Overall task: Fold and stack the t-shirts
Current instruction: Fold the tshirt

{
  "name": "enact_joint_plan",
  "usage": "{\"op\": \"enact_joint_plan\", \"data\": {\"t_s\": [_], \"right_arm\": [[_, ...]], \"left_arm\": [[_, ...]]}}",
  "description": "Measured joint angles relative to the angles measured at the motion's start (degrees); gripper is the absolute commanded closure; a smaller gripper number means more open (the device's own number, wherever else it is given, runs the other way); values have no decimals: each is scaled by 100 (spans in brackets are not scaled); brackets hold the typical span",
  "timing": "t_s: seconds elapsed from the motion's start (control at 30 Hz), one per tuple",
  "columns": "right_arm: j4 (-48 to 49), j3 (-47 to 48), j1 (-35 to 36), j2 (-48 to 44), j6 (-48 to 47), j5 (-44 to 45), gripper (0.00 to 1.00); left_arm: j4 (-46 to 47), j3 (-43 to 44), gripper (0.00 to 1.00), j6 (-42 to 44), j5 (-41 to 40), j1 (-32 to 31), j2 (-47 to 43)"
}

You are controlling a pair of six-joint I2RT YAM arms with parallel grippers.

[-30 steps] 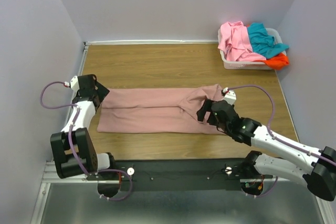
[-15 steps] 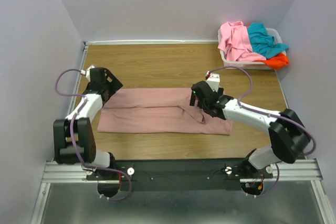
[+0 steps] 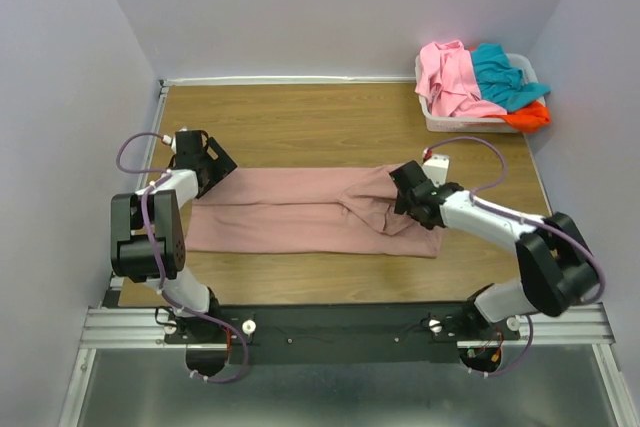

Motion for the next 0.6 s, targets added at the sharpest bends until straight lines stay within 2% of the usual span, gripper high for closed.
{"op": "enact_joint_plan", "data": {"t_s": [0.2,0.43,0.6], "right_arm": [[-1047,-280,-39,-1552,479,-48,0],[-2046,-339,-186,-1993,1029,-120,0],[-1727,-85,-188,-2214,479,-1095,1]], "left_arm": [[-9,4,2,24,-7,46,2],[-31,33,2,81,-26,92,20],[-31,33,2,125,-26,103,20]]}}
